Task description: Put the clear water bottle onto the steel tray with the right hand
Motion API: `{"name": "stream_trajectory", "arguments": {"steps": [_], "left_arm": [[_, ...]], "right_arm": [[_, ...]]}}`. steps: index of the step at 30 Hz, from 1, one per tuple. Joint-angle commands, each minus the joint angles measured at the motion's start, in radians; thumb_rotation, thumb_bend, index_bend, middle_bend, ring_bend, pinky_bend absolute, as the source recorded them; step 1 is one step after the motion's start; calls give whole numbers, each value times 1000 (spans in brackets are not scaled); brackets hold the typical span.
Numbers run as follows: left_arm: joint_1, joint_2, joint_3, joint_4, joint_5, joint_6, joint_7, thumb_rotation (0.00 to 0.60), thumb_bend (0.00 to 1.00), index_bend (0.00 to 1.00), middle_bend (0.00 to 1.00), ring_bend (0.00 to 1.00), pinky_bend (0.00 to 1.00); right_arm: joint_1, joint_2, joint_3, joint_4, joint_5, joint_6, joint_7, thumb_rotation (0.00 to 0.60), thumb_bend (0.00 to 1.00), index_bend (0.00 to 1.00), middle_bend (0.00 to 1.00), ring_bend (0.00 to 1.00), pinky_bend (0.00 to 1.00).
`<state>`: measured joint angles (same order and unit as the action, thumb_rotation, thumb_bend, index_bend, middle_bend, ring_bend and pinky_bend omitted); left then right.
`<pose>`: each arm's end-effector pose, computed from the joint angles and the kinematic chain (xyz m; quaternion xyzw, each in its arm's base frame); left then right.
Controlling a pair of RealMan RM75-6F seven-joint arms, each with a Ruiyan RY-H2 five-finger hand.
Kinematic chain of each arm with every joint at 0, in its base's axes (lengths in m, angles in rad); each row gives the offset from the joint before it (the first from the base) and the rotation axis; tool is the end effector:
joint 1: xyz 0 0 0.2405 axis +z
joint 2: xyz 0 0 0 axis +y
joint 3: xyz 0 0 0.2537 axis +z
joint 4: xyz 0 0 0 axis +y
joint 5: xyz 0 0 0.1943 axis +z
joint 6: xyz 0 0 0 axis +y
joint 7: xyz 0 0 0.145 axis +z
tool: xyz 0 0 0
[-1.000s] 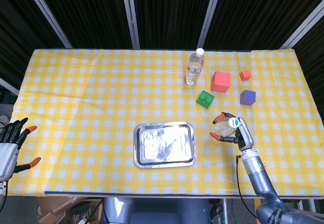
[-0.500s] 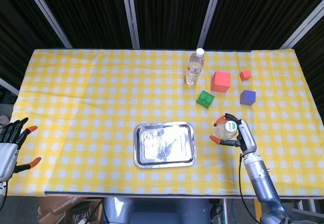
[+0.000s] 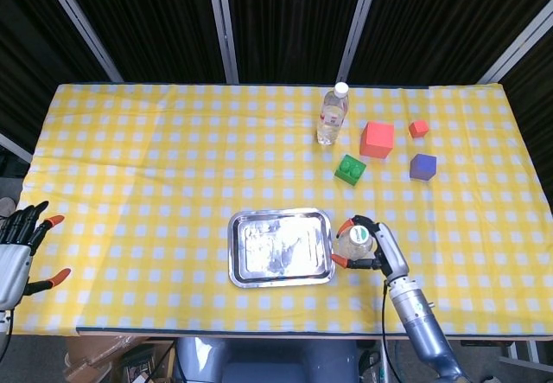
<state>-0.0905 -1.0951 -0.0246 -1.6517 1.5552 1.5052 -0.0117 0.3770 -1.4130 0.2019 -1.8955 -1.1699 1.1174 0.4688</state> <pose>-0.2896 0.1765 0.1726 -0.6077 -0.3834 -0.4069 0.5640 -0.1730 -0.2511 0.0467 0.3812 -0.7159 0.5445 0.2137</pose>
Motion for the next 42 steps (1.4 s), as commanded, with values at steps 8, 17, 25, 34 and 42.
{"name": "stream_trajectory", "arguments": {"steps": [8, 17, 25, 34, 42], "left_arm": [[-3, -4, 2, 2, -1, -7, 9, 600, 176, 190, 12, 0, 0], [-2, -1, -2, 5, -13, -7, -1, 600, 177, 190, 12, 0, 0], [0, 2, 0, 3, -8, -3, -1, 600, 177, 190, 12, 0, 0], [0, 6, 4, -3, -6, -6, 0, 600, 177, 190, 12, 0, 0], [2, 7, 0, 0, -9, 1, -3, 600, 177, 190, 12, 0, 0]], "right_arm": [[87, -17, 95, -84, 103, -70, -85, 600, 269, 1000, 805, 541, 118], [185, 48, 246, -202, 192, -98, -160, 600, 269, 1000, 804, 541, 118], [222, 109, 316, -292, 247, -82, -196, 600, 270, 1000, 804, 540, 118], [175, 74, 183, -178, 212, -125, -123, 600, 270, 1000, 804, 541, 119], [126, -15, 97, 49, 91, -202, 79, 600, 272, 1000, 805, 541, 118]]}}
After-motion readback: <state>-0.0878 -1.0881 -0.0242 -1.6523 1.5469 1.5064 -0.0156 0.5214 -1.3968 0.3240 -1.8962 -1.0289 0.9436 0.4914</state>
